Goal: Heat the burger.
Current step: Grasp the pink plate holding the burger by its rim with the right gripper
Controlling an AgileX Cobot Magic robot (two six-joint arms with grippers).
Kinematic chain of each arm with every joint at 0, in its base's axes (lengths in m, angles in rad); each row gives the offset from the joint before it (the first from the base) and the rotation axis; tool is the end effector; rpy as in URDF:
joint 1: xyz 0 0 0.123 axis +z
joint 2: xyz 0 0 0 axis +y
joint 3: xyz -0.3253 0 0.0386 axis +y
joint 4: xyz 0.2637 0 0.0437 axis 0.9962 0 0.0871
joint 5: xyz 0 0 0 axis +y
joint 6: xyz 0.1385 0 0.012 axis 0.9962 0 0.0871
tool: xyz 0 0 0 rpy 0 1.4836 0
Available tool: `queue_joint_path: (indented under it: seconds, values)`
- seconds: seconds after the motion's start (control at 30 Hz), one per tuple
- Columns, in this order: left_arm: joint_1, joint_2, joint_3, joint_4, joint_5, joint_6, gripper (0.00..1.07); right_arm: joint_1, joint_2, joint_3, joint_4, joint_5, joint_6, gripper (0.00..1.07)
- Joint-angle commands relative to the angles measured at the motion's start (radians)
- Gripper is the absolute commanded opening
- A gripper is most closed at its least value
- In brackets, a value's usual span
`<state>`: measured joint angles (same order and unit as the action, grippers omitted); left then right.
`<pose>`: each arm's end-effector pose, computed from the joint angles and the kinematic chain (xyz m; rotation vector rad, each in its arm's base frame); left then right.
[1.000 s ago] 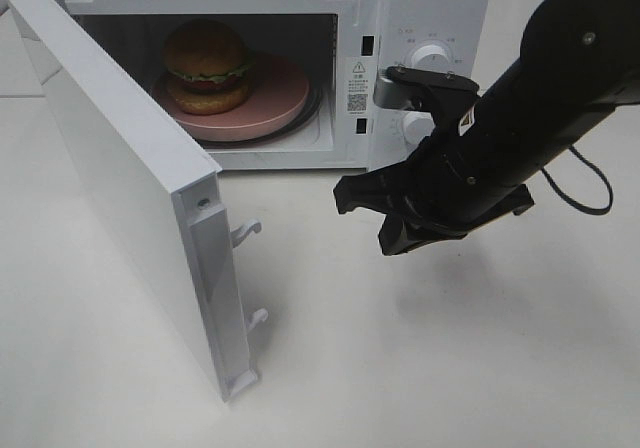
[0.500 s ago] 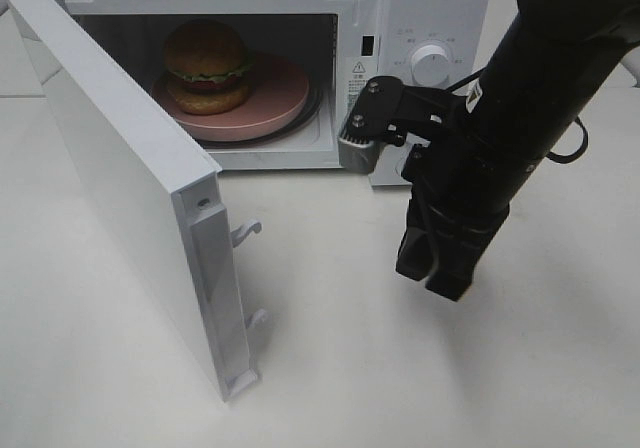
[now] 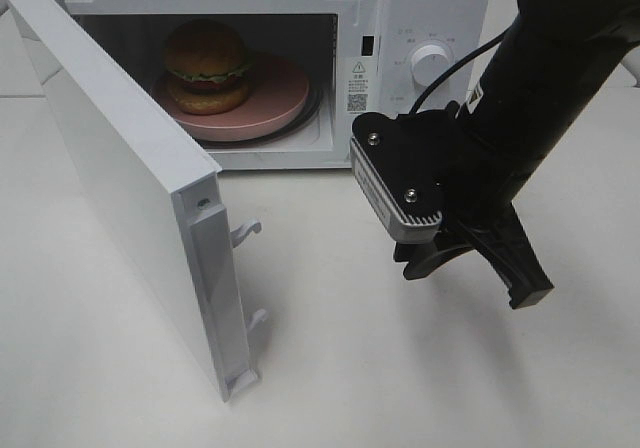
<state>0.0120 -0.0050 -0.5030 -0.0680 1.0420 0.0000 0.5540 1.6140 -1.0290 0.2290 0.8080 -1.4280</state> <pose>0.0089 -0.0081 0.2665 -0.0094 2.0165 -0.0734 0.2722 0.1952 0.2053 -2.2508 1.7042 0.0803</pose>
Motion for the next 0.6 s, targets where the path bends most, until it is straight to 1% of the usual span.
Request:
queue_joint_path:
  seconds: [0.03,0.07,0.1,0.13,0.17,0.23,0.27,0.3,0.33,0.37,0.4,0.43,0.53,0.6]
  values:
    - [0.000,-0.020,0.004,-0.008,-0.006,0.000,0.98,-0.004,-0.006,-0.004,-0.034,-0.044,-0.047,0.24]
    - [0.000,-0.020,0.004,-0.008,-0.006,0.000,0.98,-0.004,-0.006,-0.004,-0.061,-0.077,-0.047,0.31]
    - [0.000,-0.020,0.004,-0.008,-0.006,0.000,0.98,-0.004,-0.006,-0.004,-0.061,-0.077,-0.047,0.31]
    - [0.000,-0.020,0.004,-0.008,-0.006,0.000,0.98,-0.004,-0.006,-0.004,-0.071,-0.092,-0.047,0.35]
    - [0.000,-0.020,0.004,-0.008,-0.006,0.000,0.98,-0.004,-0.006,-0.004,-0.071,-0.092,-0.047,0.35]
    - [0.000,-0.020,0.004,-0.008,-0.006,0.000,0.98,0.000,-0.006,-0.005,-0.120,-0.162,-0.038,0.59]
    - [0.000,-0.020,0.004,-0.008,-0.006,0.000,0.98,0.000,-0.006,-0.005,-0.120,-0.162,-0.038,0.59]
    - [0.000,-0.020,0.004,-0.008,-0.006,0.000,0.98,0.000,-0.006,-0.008,-0.121,-0.174,-0.031,0.64]
    - [0.000,-0.020,0.004,-0.008,-0.006,0.000,0.98,0.000,-0.006,-0.017,-0.120,-0.185,-0.011,0.77]
    - [0.000,-0.020,0.004,-0.008,-0.006,0.000,0.98,0.000,-0.006,-0.017,-0.120,-0.185,-0.011,0.77]
    - [0.000,-0.020,0.004,-0.008,-0.006,0.000,0.98,0.000,-0.006,-0.022,-0.119,-0.186,0.002,0.83]
    - [0.000,-0.020,0.004,-0.008,-0.006,0.000,0.98,0.000,-0.006,-0.025,-0.119,-0.185,0.019,0.92]
    - [0.000,-0.020,0.004,-0.008,-0.006,0.000,0.98,0.000,-0.005,-0.025,-0.121,-0.197,0.028,0.94]
    - [0.000,-0.020,0.004,-0.008,-0.006,0.000,0.98,0.000,-0.003,-0.025,-0.130,-0.208,0.028,0.93]
